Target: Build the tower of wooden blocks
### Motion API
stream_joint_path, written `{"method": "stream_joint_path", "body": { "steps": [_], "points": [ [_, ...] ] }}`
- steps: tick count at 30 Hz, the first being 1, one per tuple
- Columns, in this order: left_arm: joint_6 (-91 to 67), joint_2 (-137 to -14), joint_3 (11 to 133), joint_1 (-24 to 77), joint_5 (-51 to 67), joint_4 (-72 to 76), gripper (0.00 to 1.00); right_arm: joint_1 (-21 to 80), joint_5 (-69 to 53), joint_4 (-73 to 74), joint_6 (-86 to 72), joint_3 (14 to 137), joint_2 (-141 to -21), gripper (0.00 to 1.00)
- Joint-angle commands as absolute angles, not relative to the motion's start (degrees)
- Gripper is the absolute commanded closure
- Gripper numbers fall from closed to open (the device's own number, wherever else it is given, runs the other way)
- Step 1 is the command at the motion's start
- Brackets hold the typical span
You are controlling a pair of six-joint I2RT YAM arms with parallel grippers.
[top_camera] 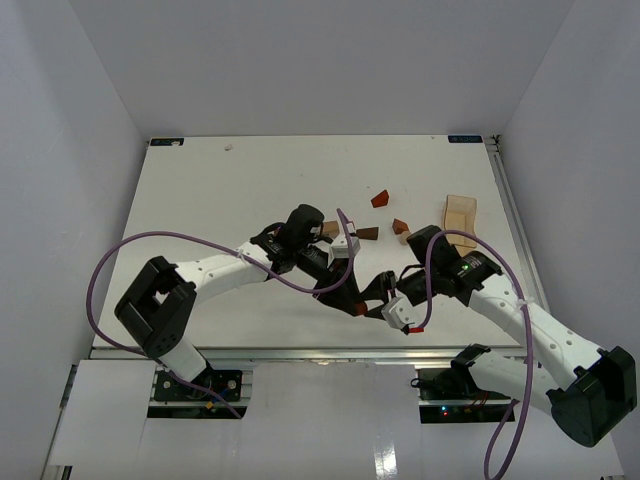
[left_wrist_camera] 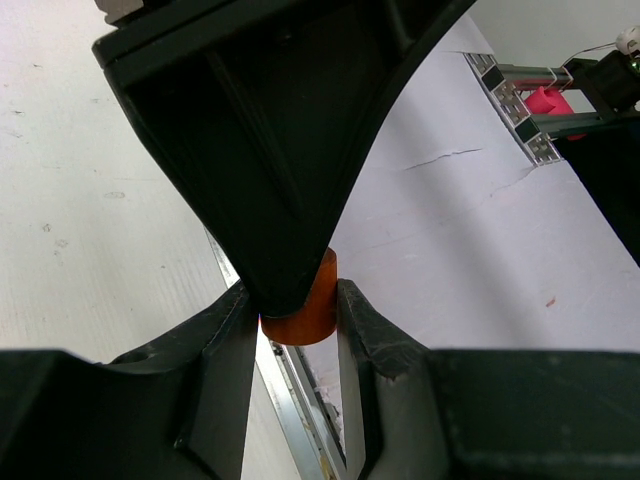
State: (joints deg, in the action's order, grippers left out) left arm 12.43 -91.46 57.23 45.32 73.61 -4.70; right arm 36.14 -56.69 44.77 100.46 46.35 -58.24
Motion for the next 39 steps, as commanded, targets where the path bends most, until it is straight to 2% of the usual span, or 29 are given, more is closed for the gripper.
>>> {"method": "stream_joint_path", "body": {
  "steps": [1, 5, 9, 11, 13, 17, 23, 29, 34, 39],
  "points": [
    [12.85, -91.6, 59.84, 45.09, 76.43, -3.8, 1.0, 36.63, -57.18, 44.09, 99.52, 47.8, -58.34, 0.55],
    [12.03, -92.11, 60.48, 45.06, 75.92, -3.78, 0.99, 36.83, -57.22, 45.01, 99.23, 48.42, -58.95, 0.63],
    [11.02, -91.85, 60.65, 45.07, 74.48, -3.77, 0.86, 37.0, -56.72, 45.62, 98.65, 48.79, -59.3, 0.69],
    [10.71, -91.37, 60.63, 45.01, 73.66, -3.69, 0.73, 37.0, -56.42, 45.61, 98.32, 48.87, -59.13, 0.7],
    [10.55, -90.62, 60.45, 45.08, 72.22, -3.67, 0.56, 37.0, -56.22, 45.54, 97.89, 48.88, -58.86, 0.7],
    [10.55, -88.87, 60.21, 45.08, 68.72, -3.36, 0.31, 37.0, -55.43, 45.62, 97.17, 48.8, -58.22, 0.71],
    [10.55, -83.09, 59.43, 43.55, 62.62, -3.92, 0.02, 36.92, -52.11, 45.79, 95.4, 48.01, -56.04, 0.74],
    [11.06, -71.87, 54.63, 39.89, 52.95, -8.83, 0.02, 36.02, -47.74, 45.25, 91.77, 47.64, -55.11, 0.76],
    [7.31, -57.96, 46.06, 38.7, 34.95, -9.7, 0.02, 35.07, -44.49, 43.26, 84.35, 50.84, -59.68, 0.77],
    [0.91, -45.27, 40.4, 38.27, 16.38, -12.37, 0.02, 35.12, -38.0, 33.07, 66.63, 56.39, -67.4, 0.78]
  ]
}}
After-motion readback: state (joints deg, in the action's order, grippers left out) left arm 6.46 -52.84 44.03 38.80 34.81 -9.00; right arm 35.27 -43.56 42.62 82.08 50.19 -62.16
